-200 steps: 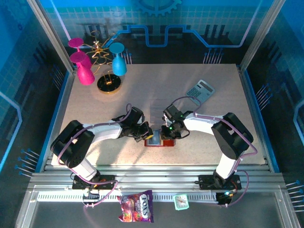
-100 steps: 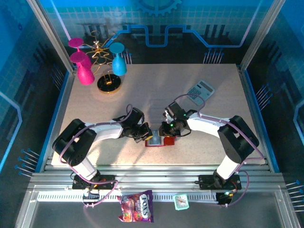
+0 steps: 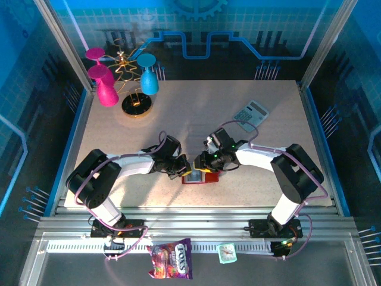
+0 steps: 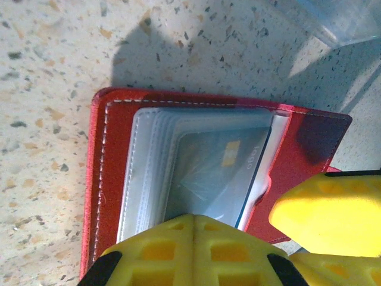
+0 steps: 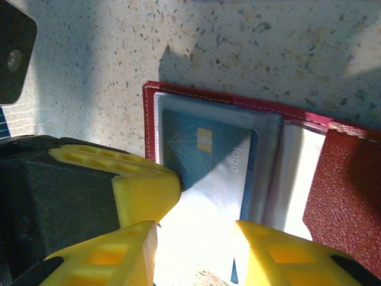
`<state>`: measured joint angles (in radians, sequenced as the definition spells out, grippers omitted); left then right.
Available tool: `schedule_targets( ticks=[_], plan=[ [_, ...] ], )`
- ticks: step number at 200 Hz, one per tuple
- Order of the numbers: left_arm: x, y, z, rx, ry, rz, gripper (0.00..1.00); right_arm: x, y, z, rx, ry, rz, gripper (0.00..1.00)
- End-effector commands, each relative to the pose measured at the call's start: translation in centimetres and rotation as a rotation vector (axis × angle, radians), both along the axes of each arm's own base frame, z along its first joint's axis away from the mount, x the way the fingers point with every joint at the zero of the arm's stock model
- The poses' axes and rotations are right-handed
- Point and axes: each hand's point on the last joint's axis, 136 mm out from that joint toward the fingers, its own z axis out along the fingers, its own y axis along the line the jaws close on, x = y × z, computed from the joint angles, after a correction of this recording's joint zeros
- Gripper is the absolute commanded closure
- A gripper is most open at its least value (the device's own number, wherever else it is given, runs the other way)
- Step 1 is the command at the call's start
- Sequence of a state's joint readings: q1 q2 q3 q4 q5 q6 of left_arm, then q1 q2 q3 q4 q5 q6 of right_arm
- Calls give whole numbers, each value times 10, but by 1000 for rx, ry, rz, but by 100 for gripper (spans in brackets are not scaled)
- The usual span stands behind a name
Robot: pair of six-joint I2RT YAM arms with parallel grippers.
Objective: Take the credit cards out of the card holder
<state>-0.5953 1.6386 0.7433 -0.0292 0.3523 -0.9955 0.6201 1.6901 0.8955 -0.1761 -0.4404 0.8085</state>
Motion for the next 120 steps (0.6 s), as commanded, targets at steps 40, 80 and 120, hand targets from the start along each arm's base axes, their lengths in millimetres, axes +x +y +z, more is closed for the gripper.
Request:
schedule_targets(
  ticks=[40, 80, 120],
  plan=[
    [-11, 6, -14, 54, 41, -24, 98, -4, 3, -16, 23, 68, 13, 61],
    [-12, 7, -14, 62, 44, -22, 98, -6, -4, -23, -22, 76, 14, 60],
    [-11, 8, -10, 66, 37, -23, 98, -6, -16, -25, -107, 51, 17, 58]
  ],
)
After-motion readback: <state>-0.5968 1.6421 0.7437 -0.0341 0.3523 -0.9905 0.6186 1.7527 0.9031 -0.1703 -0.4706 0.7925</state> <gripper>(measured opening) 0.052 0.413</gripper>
